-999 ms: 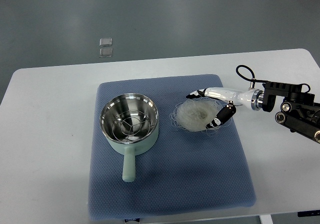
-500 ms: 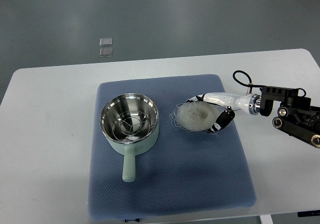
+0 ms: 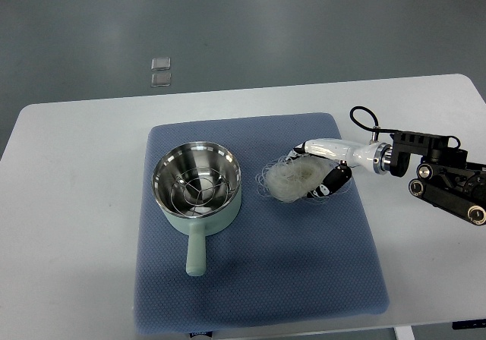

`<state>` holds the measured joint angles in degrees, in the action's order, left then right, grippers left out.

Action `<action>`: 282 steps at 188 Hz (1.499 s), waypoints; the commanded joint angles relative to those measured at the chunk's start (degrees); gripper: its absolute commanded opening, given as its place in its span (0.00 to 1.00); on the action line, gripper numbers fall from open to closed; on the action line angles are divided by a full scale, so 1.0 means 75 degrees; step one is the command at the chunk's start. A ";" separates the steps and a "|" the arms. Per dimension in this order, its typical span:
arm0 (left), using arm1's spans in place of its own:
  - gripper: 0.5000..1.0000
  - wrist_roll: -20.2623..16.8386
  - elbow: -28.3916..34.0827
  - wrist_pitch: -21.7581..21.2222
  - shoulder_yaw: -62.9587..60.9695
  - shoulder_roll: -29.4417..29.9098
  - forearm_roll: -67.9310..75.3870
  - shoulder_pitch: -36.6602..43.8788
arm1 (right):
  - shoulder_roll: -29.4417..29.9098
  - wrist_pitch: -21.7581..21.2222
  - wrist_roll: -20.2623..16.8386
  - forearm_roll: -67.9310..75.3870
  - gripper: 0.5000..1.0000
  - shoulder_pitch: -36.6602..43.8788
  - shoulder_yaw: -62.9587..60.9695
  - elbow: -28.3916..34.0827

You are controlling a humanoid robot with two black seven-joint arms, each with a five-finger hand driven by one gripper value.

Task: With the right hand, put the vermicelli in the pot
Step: 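Close the right hand fingers around the vermicelli bundle, then lift the vermicelli with the right hand and carry it over the steel pot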

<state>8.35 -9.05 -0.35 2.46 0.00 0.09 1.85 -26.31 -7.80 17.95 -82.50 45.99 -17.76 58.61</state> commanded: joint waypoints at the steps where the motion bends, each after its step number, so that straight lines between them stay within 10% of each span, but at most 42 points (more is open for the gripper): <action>1: 1.00 -0.0001 0.0000 0.0000 0.0000 0.0000 0.0000 0.0000 | 0.0004 -0.0003 0.0009 -0.0015 0.00 0.0043 0.0001 0.0002; 150: 1.00 -0.0001 0.0000 0.0000 0.0000 0.0000 0.0000 0.0000 | -0.0136 -0.0003 0.0290 0.0114 0.00 0.1157 -0.0386 0.0096; 282: 1.00 -0.0001 0.0000 0.0000 0.0000 0.0000 0.0000 0.0000 | 0.1562 0.0056 0.0442 0.0114 0.00 0.1778 -0.0866 0.0951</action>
<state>8.36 -9.05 -0.35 2.46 0.00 0.09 1.85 -16.61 -7.46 21.46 -81.57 59.54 -24.75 65.82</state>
